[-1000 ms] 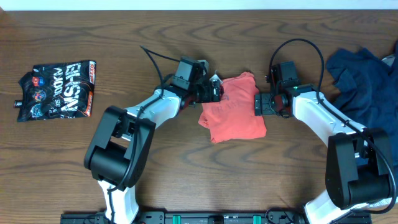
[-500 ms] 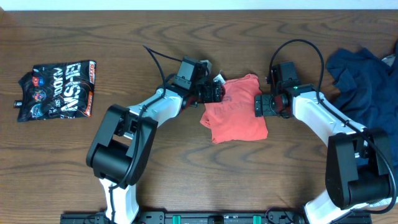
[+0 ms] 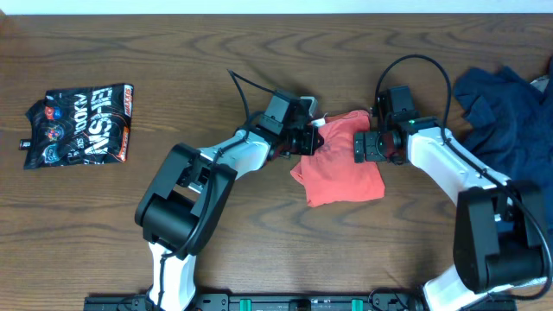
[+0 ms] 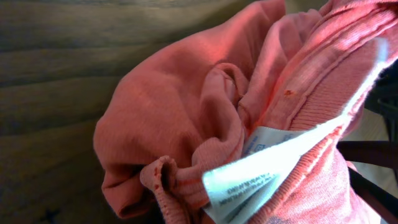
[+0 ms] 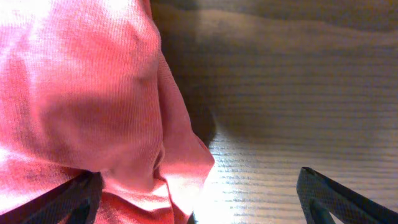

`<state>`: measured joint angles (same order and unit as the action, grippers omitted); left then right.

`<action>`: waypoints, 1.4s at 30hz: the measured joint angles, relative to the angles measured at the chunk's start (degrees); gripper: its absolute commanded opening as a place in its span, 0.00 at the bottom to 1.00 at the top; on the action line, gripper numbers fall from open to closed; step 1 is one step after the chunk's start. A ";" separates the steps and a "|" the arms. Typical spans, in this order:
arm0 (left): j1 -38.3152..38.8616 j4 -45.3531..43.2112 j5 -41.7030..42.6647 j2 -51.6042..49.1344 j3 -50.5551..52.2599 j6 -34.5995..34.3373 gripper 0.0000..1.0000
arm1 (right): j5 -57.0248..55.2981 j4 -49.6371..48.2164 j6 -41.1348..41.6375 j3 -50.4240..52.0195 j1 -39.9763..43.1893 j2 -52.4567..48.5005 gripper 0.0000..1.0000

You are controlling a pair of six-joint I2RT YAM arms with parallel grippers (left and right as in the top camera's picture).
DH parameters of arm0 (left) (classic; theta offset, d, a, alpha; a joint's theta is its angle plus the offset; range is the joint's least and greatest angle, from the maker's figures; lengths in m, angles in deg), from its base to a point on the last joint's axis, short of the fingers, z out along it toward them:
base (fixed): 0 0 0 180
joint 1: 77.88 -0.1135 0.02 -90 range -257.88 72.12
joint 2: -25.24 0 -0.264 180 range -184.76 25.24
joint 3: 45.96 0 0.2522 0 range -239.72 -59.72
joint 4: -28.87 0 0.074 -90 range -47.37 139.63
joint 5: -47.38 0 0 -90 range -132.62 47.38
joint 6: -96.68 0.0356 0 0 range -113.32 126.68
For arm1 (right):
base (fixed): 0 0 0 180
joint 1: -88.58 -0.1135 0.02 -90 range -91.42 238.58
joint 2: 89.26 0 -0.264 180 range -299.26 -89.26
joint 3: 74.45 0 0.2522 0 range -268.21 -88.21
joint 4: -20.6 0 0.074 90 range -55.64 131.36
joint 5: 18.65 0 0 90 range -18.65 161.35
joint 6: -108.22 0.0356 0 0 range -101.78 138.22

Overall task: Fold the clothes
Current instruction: 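Carry the folded shirt left with the left gripper onto the black bag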

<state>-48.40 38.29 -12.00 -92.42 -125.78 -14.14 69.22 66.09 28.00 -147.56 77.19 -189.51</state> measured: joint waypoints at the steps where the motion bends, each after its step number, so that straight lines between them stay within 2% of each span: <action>1: -0.70 0.11 0.46 0.00 0.00 0.28 0.06 | -0.07 0.02 -0.02 0.00 0.02 0.87 0.99; 5: -6.10 1.36 1.14 0.59 0.13 1.64 0.06 | -0.22 0.44 -0.24 0.00 0.20 6.40 0.99; 12: -26.53 4.17 0.44 8.57 0.74 3.08 0.06 | -0.48 3.17 -0.44 -0.02 2.19 15.85 0.99; 20: -49.44 4.57 -0.20 19.98 0.57 3.10 0.06 | -0.50 4.68 -0.79 -0.02 2.60 16.96 0.99; 29: -66.34 8.20 -1.84 21.99 0.00 3.10 0.06 | -0.48 4.92 -0.92 -0.02 2.60 16.96 0.99; 30: -67.45 8.76 -2.27 21.99 0.00 3.10 0.10 | -0.50 5.03 -0.92 -0.02 2.60 16.96 0.99; 31: -68.70 9.35 -2.73 21.99 0.00 3.10 0.26 | -0.48 5.11 -0.92 -0.02 2.60 16.96 0.99; 32: -69.61 9.81 -3.15 21.97 0.00 3.39 0.59 | -0.48 5.14 -0.92 -0.02 2.60 16.96 0.99; 33: -70.47 10.14 -3.58 21.97 0.00 3.41 0.99 | -0.46 5.14 -0.92 -0.02 2.60 16.96 0.99; 42: -73.46 12.24 -4.24 21.97 -0.07 3.26 0.98 | -0.46 5.97 -0.92 -0.02 2.60 16.96 0.99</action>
<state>-121.87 50.53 -16.24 -70.46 -125.85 -10.88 68.76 72.05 27.09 -147.59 79.79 -172.55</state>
